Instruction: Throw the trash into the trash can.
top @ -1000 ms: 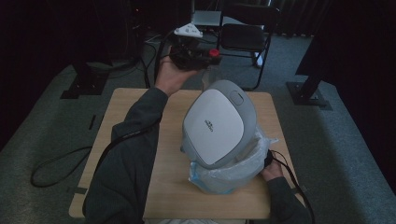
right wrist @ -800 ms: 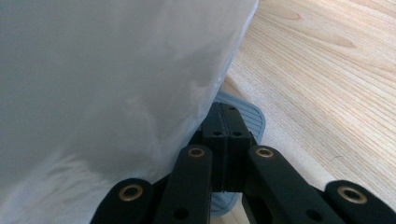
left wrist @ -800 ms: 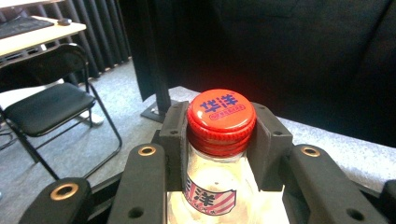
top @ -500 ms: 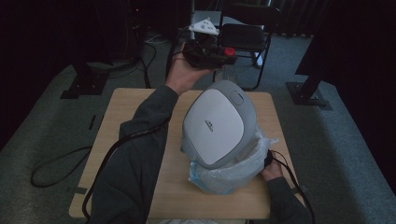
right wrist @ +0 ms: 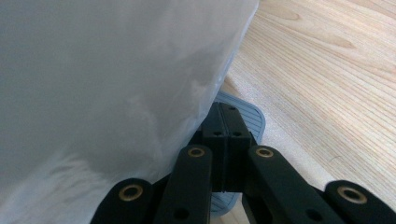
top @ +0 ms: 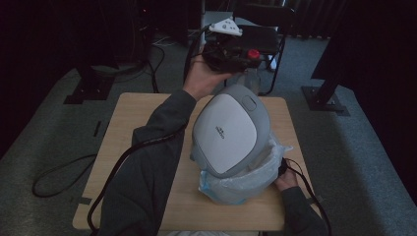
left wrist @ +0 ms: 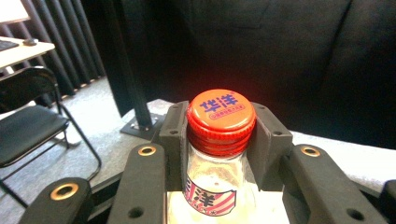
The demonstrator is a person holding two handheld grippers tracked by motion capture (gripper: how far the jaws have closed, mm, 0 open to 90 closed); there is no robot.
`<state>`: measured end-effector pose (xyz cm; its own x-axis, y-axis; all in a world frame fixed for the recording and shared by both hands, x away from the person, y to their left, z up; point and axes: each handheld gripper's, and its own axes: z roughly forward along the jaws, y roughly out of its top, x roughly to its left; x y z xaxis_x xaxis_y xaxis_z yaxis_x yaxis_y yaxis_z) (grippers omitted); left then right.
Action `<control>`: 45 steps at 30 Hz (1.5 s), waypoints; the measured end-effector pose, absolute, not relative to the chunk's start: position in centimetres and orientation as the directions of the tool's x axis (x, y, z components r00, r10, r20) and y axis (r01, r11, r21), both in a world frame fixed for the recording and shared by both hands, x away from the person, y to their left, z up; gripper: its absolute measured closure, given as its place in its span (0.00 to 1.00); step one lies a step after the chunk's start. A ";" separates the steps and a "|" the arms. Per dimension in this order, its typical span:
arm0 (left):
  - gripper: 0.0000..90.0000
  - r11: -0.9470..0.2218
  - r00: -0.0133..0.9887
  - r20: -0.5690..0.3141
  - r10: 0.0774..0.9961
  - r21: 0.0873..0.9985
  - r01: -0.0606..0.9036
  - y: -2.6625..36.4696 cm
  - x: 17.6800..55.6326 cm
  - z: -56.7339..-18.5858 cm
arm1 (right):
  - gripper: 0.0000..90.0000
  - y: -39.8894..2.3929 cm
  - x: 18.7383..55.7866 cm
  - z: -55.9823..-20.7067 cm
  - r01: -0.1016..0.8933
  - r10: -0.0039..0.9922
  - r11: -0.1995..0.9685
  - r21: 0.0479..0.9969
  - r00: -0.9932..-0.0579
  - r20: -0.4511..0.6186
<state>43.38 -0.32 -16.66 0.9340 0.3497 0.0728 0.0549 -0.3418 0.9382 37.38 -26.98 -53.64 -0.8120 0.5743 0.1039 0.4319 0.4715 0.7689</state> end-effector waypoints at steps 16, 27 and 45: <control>0.70 -0.361 0.962 0.090 0.259 0.933 0.010 -2.0 40.9 -15.8 | 1.00 -27.0 37.4 -53.7 0.430 0.575 0.471 0.770 -0.812 0.101; 0.70 -0.359 0.971 0.081 0.226 0.933 0.006 -2.3 39.9 -15.6 | 1.00 -27.0 37.4 -53.7 0.431 0.575 0.472 0.769 -0.812 0.102; 0.70 -0.372 0.973 0.090 0.211 0.928 -0.005 -2.4 38.8 -15.6 | 1.00 -27.0 37.4 -53.7 0.432 0.575 0.471 0.769 -0.812 0.104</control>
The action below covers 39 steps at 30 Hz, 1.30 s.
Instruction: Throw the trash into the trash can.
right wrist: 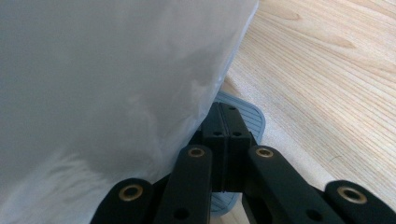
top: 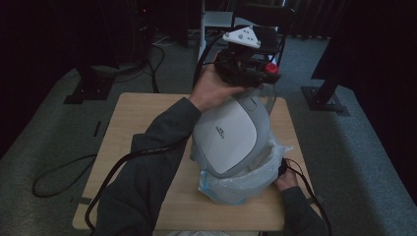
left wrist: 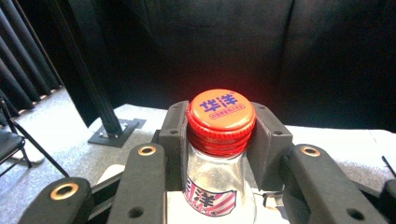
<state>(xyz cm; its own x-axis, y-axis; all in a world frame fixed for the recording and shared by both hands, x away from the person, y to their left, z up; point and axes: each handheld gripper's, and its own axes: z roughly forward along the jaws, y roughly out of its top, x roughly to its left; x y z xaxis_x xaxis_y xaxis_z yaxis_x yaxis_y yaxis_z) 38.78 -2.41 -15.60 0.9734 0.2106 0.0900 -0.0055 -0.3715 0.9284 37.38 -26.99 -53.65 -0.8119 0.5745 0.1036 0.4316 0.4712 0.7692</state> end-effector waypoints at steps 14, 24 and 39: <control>0.70 -0.376 0.976 0.097 0.194 0.927 -0.017 -2.1 37.8 -15.7 | 1.00 -27.0 37.4 -53.7 0.435 0.575 0.469 0.769 -0.811 0.108; 0.70 -0.375 0.979 0.089 0.184 0.927 -0.014 -2.1 37.6 -16.2 | 1.00 -27.0 37.4 -53.7 0.434 0.574 0.469 0.769 -0.811 0.108; 0.70 -0.375 0.983 0.074 0.167 0.927 -0.006 -1.9 37.1 -16.6 | 1.00 -27.0 37.4 -53.7 0.433 0.573 0.469 0.770 -0.812 0.107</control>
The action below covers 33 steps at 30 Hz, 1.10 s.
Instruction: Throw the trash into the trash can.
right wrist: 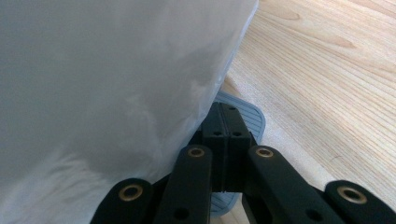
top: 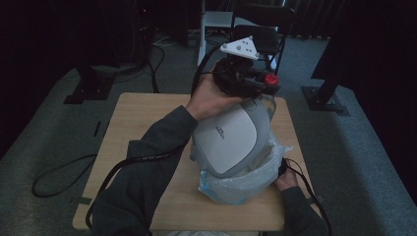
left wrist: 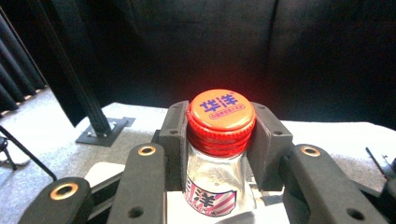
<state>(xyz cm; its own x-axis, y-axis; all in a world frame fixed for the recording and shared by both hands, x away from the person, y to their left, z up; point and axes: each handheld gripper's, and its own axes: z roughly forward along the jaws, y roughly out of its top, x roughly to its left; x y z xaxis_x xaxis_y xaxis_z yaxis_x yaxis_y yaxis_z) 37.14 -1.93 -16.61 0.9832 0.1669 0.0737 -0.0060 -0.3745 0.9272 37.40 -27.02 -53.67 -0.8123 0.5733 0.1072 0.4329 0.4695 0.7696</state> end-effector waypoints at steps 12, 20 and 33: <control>0.70 -0.376 0.983 0.069 0.172 0.927 0.001 -1.6 37.1 -16.8 | 1.00 -27.0 37.4 -53.7 0.433 0.574 0.469 0.770 -0.812 0.107; 0.70 -0.377 0.983 0.065 0.173 0.926 0.005 -1.4 37.1 -16.9 | 1.00 -27.0 37.4 -53.7 0.432 0.573 0.469 0.770 -0.813 0.108; 0.62 -0.273 0.986 0.044 0.160 0.962 0.002 -0.1 37.1 -16.1 | 1.00 -27.0 37.4 -53.7 0.435 0.574 0.467 0.770 -0.811 0.110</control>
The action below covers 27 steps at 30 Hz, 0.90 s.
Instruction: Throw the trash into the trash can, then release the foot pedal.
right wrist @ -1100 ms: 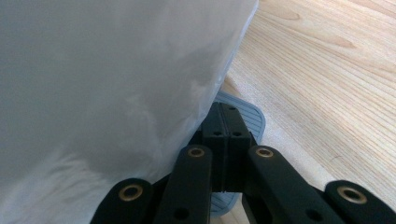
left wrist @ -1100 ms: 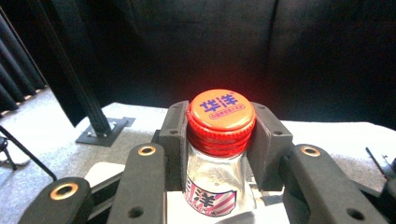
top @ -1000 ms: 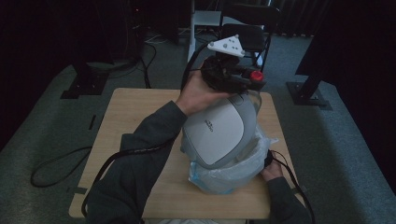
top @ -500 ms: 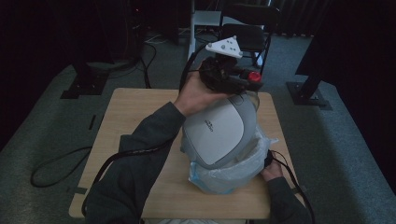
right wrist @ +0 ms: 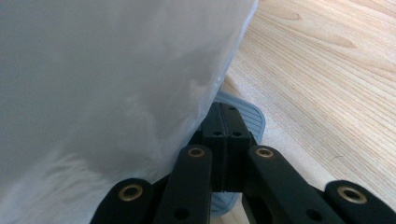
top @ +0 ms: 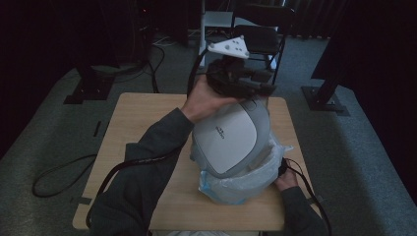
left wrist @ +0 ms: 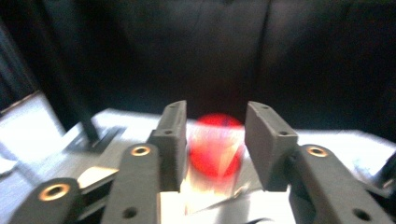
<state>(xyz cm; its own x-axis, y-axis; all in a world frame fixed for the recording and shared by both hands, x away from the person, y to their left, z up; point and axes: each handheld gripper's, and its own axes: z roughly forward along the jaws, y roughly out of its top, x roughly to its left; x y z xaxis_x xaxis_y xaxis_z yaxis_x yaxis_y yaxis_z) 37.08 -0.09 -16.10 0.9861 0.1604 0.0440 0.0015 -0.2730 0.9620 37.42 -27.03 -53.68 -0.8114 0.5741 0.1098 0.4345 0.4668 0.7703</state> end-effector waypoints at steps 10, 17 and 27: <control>0.56 -0.242 0.957 0.050 0.286 0.970 0.022 3.3 38.1 -15.8 | 1.00 -26.8 37.5 -53.7 0.436 0.575 0.471 0.767 -0.811 0.108; 0.56 -0.236 0.927 0.031 0.373 0.970 0.063 5.9 39.7 -17.4 | 1.00 -26.8 37.5 -53.7 0.440 0.574 0.469 0.765 -0.811 0.115; 0.56 -0.181 0.874 -0.027 0.485 0.975 0.130 9.8 41.8 -19.5 | 1.00 -26.8 37.6 -53.8 0.441 0.573 0.467 0.766 -0.811 0.118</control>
<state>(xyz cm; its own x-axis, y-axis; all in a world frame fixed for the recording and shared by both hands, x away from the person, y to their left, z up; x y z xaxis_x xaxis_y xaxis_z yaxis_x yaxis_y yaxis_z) 41.78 9.83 -19.50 0.8740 0.4852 -0.0270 0.1304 -0.1806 0.9749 37.55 -26.75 -53.79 -0.8112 0.5727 0.1181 0.4412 0.4669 0.7664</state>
